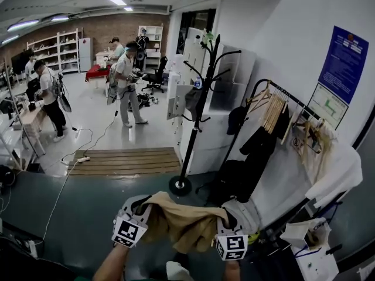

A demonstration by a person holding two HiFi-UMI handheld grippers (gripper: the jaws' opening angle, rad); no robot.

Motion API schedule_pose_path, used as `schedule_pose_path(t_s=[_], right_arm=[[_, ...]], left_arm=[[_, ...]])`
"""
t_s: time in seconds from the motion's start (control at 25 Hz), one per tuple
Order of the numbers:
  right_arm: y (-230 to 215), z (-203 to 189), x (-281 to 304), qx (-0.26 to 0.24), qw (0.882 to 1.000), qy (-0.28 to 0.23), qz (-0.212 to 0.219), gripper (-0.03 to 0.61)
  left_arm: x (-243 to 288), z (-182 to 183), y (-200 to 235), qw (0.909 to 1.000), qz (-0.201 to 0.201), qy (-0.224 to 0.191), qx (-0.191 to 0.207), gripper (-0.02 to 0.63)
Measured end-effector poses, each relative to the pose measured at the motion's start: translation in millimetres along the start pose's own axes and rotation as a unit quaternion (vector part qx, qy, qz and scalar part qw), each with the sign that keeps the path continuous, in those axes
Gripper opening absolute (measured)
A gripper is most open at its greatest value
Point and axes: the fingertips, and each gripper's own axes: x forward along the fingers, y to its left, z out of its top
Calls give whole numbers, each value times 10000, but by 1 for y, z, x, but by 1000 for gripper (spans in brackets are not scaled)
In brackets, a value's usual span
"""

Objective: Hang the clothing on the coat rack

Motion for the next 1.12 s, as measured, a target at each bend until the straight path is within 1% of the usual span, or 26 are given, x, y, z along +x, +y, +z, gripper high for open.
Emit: schedule_pose_path(t_s=[0.36, 0.72, 0.88, 1.04, 1.12], right_arm=[[-39, 1, 64, -40, 9999, -10, 159, 60], [-94, 6, 117, -66, 9997, -134, 197, 60], [-116, 8, 135, -56, 9995, -210, 217, 60], [-135, 8, 152, -75, 9993, -259, 240, 60], [-142, 9, 157, -99, 9992, -273, 262, 60]], left_arm=[[71, -8, 23, 9995, 103, -30, -292, 18], [142, 0, 36, 9995, 163, -68, -268, 18], [168, 5, 37, 9991, 217, -99, -356, 18], [192, 4, 40, 9996, 235, -46, -137, 18], [201, 6, 41, 9996, 263, -50, -103, 18]])
